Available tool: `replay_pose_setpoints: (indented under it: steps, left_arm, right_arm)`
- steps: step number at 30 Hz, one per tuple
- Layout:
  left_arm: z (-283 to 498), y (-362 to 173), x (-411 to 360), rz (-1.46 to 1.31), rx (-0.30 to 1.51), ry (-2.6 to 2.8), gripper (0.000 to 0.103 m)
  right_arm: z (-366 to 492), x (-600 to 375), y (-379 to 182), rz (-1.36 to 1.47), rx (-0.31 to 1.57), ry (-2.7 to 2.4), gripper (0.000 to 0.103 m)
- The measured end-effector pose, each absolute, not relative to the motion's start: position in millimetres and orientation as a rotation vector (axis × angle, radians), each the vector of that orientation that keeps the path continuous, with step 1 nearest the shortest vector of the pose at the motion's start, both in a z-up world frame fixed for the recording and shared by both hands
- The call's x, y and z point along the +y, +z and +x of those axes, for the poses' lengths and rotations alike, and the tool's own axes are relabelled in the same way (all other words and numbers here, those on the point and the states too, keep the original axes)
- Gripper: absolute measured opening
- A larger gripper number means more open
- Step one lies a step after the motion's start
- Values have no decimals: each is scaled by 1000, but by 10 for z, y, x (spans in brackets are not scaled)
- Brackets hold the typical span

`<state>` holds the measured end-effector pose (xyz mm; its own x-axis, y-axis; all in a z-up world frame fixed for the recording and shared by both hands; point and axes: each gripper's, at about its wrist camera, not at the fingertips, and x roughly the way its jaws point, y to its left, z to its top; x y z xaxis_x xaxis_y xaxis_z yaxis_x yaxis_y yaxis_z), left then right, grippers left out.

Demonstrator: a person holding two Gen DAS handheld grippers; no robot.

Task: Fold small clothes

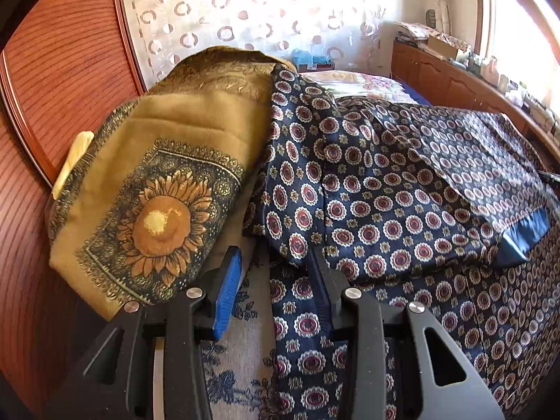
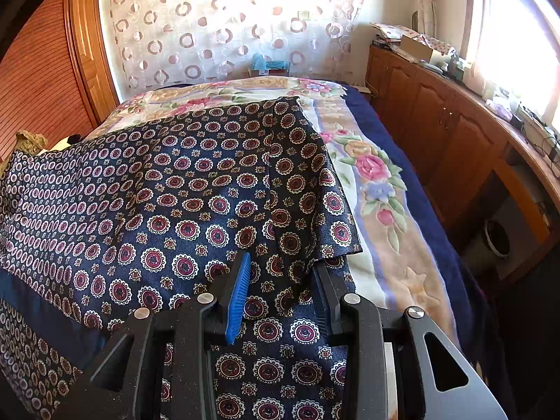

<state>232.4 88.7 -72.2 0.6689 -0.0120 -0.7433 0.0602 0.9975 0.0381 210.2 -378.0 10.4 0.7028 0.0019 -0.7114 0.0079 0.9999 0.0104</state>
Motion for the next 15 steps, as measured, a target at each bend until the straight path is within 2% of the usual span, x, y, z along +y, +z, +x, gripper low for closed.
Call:
replay_pose_setpoints:
  steps: [9, 11, 13, 15]
  left_arm:
    - [2509, -654, 907, 0, 829, -58, 39]
    - [2525, -651, 890, 5, 827, -55, 35]
    - [2525, -635, 865, 17, 822, -61, 20]
    - [2507, -611, 819, 43, 814, -65, 16]
  right_arm:
    - [2105, -3778, 103, 11, 791, -3, 35]
    - [2104, -3780, 103, 8, 792, -5, 34]
    - [2102, -3783, 105, 9, 791, -4, 34]
    - [2099, -3786, 106, 11, 791, -3, 34]
